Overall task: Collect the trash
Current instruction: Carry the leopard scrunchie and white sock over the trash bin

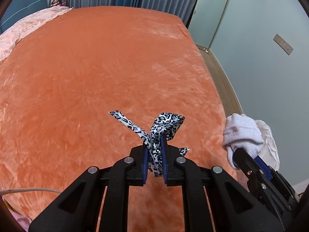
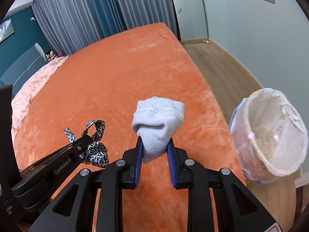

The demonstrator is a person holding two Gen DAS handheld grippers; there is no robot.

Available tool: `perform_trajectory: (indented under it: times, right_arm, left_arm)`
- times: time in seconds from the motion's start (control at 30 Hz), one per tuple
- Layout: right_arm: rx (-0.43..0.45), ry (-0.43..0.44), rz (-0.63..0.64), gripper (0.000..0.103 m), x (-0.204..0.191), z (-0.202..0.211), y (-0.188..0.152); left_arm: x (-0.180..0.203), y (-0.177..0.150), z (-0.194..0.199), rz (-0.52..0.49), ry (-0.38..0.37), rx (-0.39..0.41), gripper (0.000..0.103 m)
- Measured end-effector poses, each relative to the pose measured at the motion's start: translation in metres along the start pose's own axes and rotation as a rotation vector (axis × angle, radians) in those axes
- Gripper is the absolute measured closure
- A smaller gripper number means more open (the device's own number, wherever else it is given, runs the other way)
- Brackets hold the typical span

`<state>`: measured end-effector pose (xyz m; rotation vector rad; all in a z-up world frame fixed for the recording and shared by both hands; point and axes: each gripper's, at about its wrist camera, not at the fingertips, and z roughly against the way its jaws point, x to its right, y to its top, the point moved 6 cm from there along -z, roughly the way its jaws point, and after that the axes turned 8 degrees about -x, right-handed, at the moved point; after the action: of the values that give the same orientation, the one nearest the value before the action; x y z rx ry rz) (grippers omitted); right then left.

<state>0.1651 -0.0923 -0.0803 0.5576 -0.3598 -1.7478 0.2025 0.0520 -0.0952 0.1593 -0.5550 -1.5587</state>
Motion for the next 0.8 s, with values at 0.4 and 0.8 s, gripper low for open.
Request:
perform_trajectory:
  times: [0.4, 0.8]
  right_arm:
    - [0.102, -0.023, -0.017, 0.08, 0.034, 0.069, -0.013]
    - [0.162, -0.07, -0.095, 0.081, 0.095, 0.091, -0.016]
  left_arm:
    - [0.064, -0.041, 0.062, -0.118, -0.045, 0.074, 0.092]
    - [0.126, -0.056, 0.067, -0.227, -0.075, 0.084, 0.092]
